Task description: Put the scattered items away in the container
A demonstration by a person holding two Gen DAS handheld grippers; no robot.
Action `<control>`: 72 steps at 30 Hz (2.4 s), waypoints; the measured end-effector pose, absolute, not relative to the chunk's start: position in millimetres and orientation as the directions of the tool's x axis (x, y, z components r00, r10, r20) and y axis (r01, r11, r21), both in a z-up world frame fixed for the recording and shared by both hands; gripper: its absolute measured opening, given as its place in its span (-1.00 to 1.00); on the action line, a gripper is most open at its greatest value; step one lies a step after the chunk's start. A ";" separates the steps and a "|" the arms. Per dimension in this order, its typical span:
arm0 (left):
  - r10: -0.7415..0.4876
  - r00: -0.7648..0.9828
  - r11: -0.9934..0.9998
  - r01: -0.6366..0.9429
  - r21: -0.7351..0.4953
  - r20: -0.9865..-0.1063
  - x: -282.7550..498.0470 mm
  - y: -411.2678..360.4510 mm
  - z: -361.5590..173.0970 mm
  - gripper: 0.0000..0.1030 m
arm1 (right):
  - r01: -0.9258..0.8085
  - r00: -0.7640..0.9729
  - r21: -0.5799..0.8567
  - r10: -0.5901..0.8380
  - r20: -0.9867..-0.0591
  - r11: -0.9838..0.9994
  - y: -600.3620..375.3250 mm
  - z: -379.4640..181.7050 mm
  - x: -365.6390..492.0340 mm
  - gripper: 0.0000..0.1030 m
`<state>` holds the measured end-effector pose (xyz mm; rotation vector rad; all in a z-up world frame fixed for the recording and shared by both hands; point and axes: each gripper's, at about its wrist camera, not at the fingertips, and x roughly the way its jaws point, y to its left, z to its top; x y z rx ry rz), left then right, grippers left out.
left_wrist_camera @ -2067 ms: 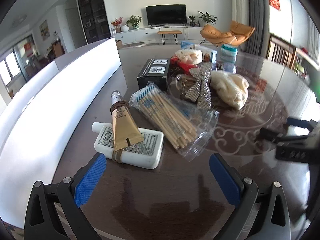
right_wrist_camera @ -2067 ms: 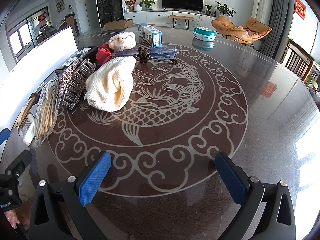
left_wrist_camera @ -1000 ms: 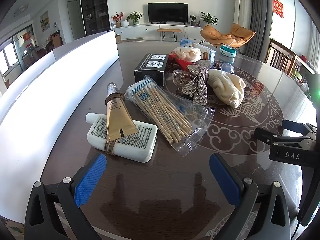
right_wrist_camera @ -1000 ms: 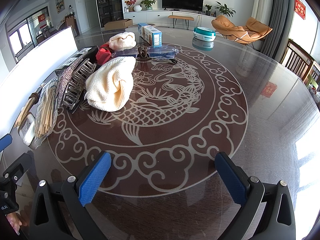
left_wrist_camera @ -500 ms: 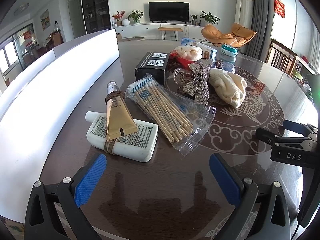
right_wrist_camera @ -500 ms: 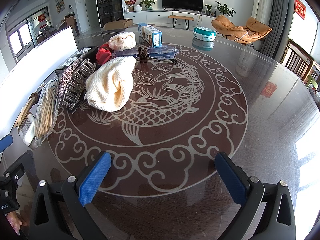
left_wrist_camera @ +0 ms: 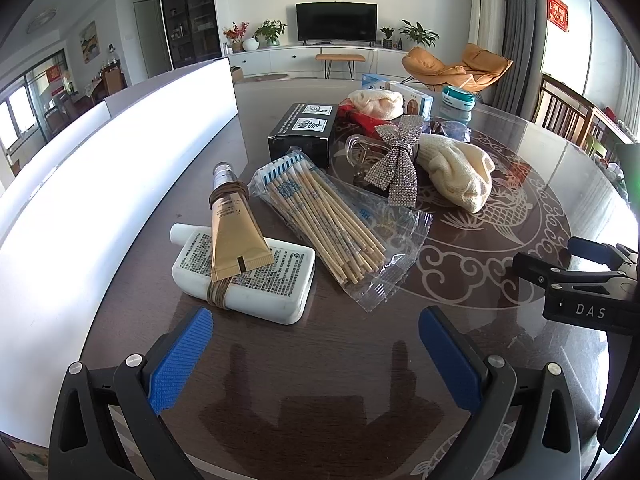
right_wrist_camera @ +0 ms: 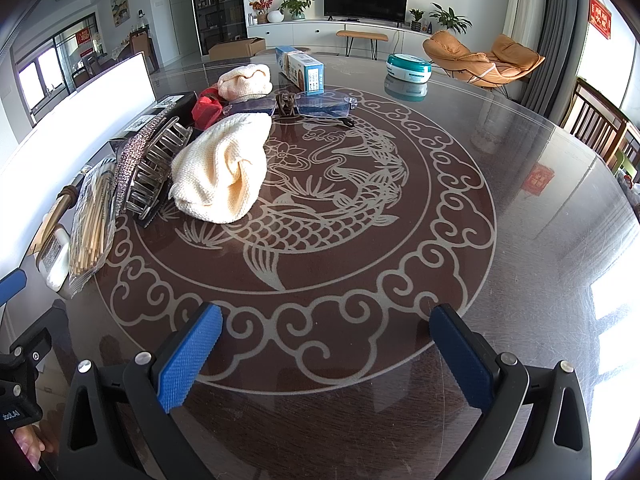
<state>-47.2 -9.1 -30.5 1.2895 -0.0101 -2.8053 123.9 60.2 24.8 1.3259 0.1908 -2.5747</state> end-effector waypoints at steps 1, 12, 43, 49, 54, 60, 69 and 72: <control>-0.051 -0.650 -0.999 0.047 0.027 -0.759 -47.4 -9.6 -30.7 1.00 | 0.269 -0.560 -0.007 -0.151 -0.815 -0.963 60.3 24.9 123.8 1.00; -0.052 -0.647 -0.999 0.043 0.031 -0.761 -48.5 -8.7 -31.0 1.00 | 0.269 -0.560 -0.007 -0.151 -0.815 -0.963 60.4 24.9 123.7 1.00; -0.049 -0.646 -0.999 0.040 0.030 -0.761 -47.6 -9.0 -30.6 1.00 | 0.266 -0.561 -0.008 -0.149 -0.814 -0.964 60.3 24.9 123.9 1.00; -0.047 -0.646 -0.999 0.038 0.029 -0.762 -47.4 -8.4 -31.0 1.00 | 0.266 -0.561 -0.008 -0.149 -0.814 -0.964 60.4 24.9 123.9 1.00; -0.046 -0.645 -0.999 0.035 0.031 -0.762 -48.3 -6.9 -31.7 1.00 | 0.266 -0.561 -0.008 -0.149 -0.814 -0.964 60.5 24.9 123.8 1.00; -0.050 -0.643 -0.999 0.040 0.032 -0.765 -48.5 -7.6 -32.1 1.00 | 0.267 -0.561 -0.007 -0.149 -0.814 -0.964 60.6 25.0 123.9 1.00; -0.048 -0.639 -0.999 0.039 0.030 -0.768 -49.5 -8.0 -33.0 1.00 | 0.267 -0.561 -0.008 -0.149 -0.814 -0.964 60.6 25.0 123.9 1.00; -0.047 -0.639 -0.999 0.040 0.028 -0.768 -49.6 -8.4 -32.8 1.00 | 0.267 -0.561 -0.008 -0.149 -0.814 -0.964 60.6 25.0 123.9 1.00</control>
